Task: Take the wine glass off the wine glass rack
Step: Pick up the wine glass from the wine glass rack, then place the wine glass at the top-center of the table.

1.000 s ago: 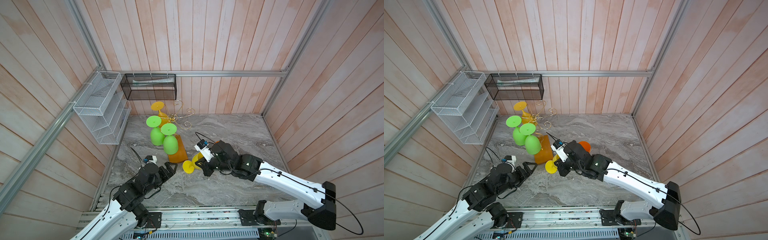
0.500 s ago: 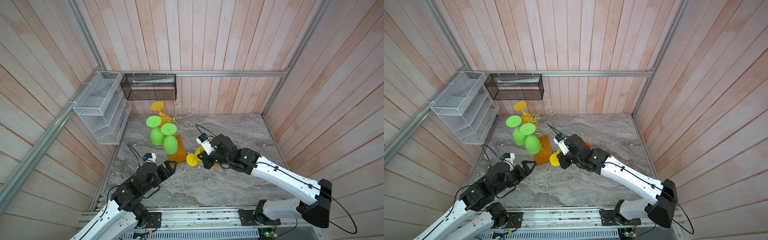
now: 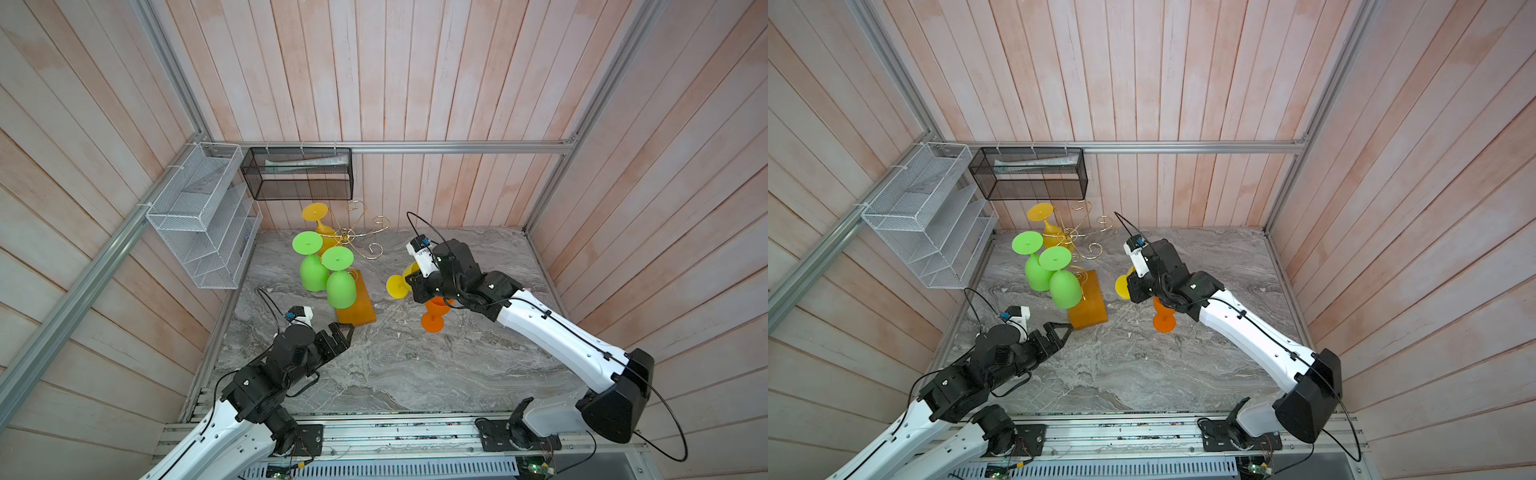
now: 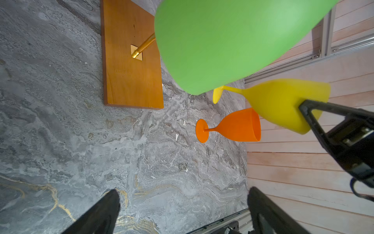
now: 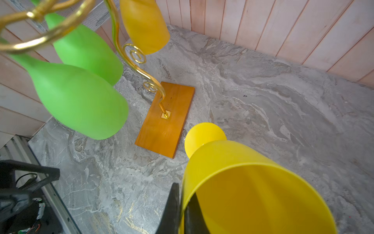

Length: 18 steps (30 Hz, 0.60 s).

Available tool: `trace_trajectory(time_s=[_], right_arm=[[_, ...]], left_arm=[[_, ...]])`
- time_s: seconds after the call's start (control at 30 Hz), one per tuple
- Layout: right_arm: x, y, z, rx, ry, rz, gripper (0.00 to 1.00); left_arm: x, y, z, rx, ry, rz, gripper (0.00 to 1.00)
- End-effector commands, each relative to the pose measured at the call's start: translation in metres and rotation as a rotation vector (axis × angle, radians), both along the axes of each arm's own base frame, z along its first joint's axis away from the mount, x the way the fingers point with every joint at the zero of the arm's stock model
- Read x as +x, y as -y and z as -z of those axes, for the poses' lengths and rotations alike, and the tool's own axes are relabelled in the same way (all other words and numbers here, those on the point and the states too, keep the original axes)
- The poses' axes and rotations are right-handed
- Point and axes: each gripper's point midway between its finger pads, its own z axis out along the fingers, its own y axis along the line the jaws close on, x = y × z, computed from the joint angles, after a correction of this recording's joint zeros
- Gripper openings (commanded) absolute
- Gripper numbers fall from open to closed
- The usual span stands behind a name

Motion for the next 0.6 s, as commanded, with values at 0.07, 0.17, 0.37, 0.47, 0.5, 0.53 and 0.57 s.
trace_trajectory(time_s=[0.07, 0.17, 0.37, 0.47, 0.5, 0.53, 0.57], right_arm=[[0.040, 0.019, -0.012, -0.062, 0.063, 0.070, 0.00], [0.059, 0.028, -0.012, -0.080, 0.063, 0.097, 0.00], [0.082, 0.039, -0.002, -0.125, 0.038, 0.112, 0.00], [0.090, 0.044, 0.004, -0.141, 0.018, 0.117, 0.00], [0.093, 0.046, 0.006, -0.150, 0.015, 0.118, 0.00], [0.095, 0.047, 0.009, -0.164, 0.011, 0.119, 0.00], [0.098, 0.048, 0.013, -0.178, 0.005, 0.120, 0.00]], left_arm=[[0.002, -0.005, -0.013, 0.020, 0.033, -0.010, 1.00], [0.002, -0.004, -0.013, 0.025, 0.031, -0.005, 1.00], [0.004, 0.000, -0.009, 0.036, 0.020, 0.011, 1.00], [0.004, 0.003, -0.007, 0.030, 0.014, 0.020, 1.00], [0.004, 0.004, -0.005, 0.030, 0.011, 0.022, 1.00], [0.005, 0.004, -0.005, 0.030, 0.010, 0.023, 1.00], [0.005, 0.005, -0.005, 0.031, 0.010, 0.026, 1.00]])
